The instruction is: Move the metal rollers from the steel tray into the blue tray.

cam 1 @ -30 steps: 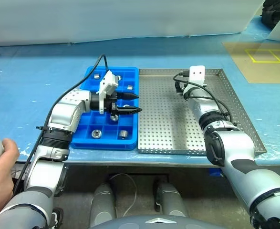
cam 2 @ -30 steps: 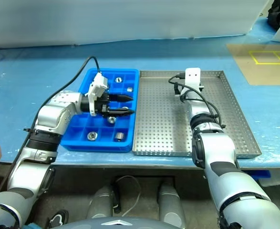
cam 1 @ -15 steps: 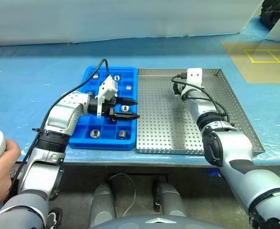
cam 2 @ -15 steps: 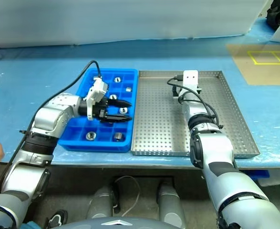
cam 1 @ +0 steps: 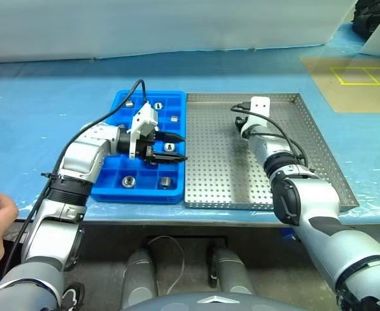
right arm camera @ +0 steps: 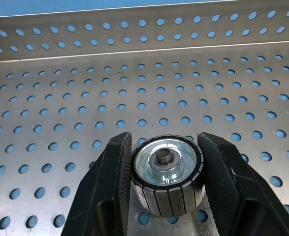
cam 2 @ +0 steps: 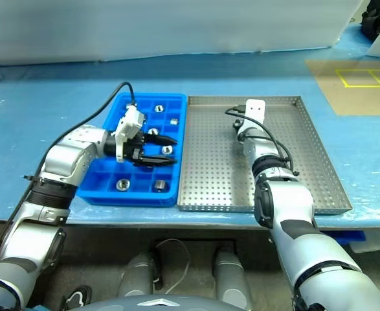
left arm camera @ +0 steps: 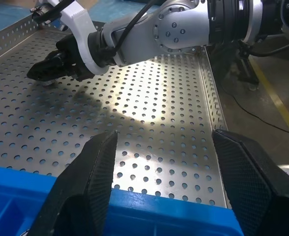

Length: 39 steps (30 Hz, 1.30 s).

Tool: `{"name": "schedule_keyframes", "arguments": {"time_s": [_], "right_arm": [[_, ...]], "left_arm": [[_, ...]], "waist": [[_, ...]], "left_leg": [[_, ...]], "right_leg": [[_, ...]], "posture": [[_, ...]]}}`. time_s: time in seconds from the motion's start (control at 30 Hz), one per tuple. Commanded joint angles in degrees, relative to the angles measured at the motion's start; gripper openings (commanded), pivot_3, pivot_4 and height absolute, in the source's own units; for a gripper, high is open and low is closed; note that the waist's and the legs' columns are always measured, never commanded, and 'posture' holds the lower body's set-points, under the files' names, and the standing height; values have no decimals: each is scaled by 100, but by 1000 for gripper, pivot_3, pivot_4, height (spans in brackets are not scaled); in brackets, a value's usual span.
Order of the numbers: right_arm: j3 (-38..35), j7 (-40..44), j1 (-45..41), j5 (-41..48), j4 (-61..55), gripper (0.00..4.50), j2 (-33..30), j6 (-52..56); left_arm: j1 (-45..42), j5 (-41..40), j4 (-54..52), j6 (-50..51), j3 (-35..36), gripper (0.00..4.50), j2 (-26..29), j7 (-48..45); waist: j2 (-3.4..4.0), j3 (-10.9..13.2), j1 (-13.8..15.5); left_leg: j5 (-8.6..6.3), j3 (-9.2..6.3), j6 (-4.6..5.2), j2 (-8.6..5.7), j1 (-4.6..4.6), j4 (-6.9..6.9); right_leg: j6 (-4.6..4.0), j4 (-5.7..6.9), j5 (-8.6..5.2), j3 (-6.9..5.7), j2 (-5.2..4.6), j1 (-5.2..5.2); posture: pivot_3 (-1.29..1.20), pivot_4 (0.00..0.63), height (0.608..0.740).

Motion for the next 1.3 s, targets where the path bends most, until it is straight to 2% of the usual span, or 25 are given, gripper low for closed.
{"name": "schedule_keyframes", "arguments": {"time_s": [0.03, 0.3, 0.5, 0.63, 0.7, 0.8, 0.93, 1.03, 1.2, 1.3], "right_arm": [[-85, 157, -146, 124, -150, 1666, 63, 55], [-31, 713, -275, 267, -746, 1666, 178, 311], [386, 1730, -49, 541, -2552, 1666, 595, 1209], [680, 2195, -63, 659, -3164, 1666, 881, 1675], [1031, 2732, -127, 672, -3389, 1666, 1127, 1747], [1420, 3161, -269, 599, -3362, 1666, 1516, 1664], [1591, 3481, -455, 627, -3129, 1666, 1931, 1594], [1699, 3727, -483, 645, -3030, 1666, 2163, 1656], [2199, 4083, -314, 480, -2844, 1666, 2631, 1772], [2509, 4117, -154, 354, -2817, 1666, 2658, 1883]], "left_arm": [[-71, -48, -128, -84, -30, 3247, 108, -99], [35, -87, -134, -230, 23, 3247, 636, -559], [-13, -364, 99, -80, 779, 3247, 944, -178], [102, -517, 31, 24, 1173, 3247, 1241, 28], [314, -559, -144, 94, 1467, 3247, 1441, 257], [867, -656, -627, 221, 1779, 3247, 1678, 485], [1689, -947, -1404, 573, 2292, 3247, 1891, 843], [2262, -1111, -1843, 755, 2643, 3247, 2037, 1033], [2968, -1176, -2077, 806, 2995, 3247, 2275, 1160], [3183, -1315, -2244, 890, 3119, 3247, 2336, 1190]], "waist": [[0, 0, -3], [4, 3, -7], [12, 9, 23], [12, 10, 57], [12, 10, 86], [10, 9, 105], [7, 10, 326], [1, 10, 486], [-1, 9, 702], [-4, 10, 789]], "left_leg": [[0, 0, -1, 0, 1, -1], [12, 1, -21, 7, 6, -20], [19, 2, -32, 11, 2, -31], [23, 1, -38, 17, 3, -43], [27, 1, -45, 16, 3, -55], [34, 0, -57, 16, 4, -78], [65, -5, -107, 25, -1, -150], [65, -8, -109, 49, -3, -153], [78, -18, -136, 74, 5, -169], [91, -26, -160, 82, 9, -178]], "right_leg": [[0, 0, 0, 0, 1, 0], [-9, 0, 5, 7, 15, -14], [-15, 2, 8, 6, 19, -24], [-24, 0, 2, -1, 21, -24], [-27, -2, 0, -4, 19, -26], [-31, -3, -3, -4, 20, -39], [-60, 1, -20, -28, 27, -71], [-77, 1, -31, -40, 48, -69], [-87, 2, -39, -48, 73, -66], [-84, 6, -41, -48, 84, -67]], "posture": [[-289, 150, 740], [-279, 150, 740], [-209, 150, 740], [-159, 150, 740], [-91, 150, 740], [14, 150, 740], [100, 150, 740], [153, 150, 740], [222, 150, 740], [228, 150, 740]]}}
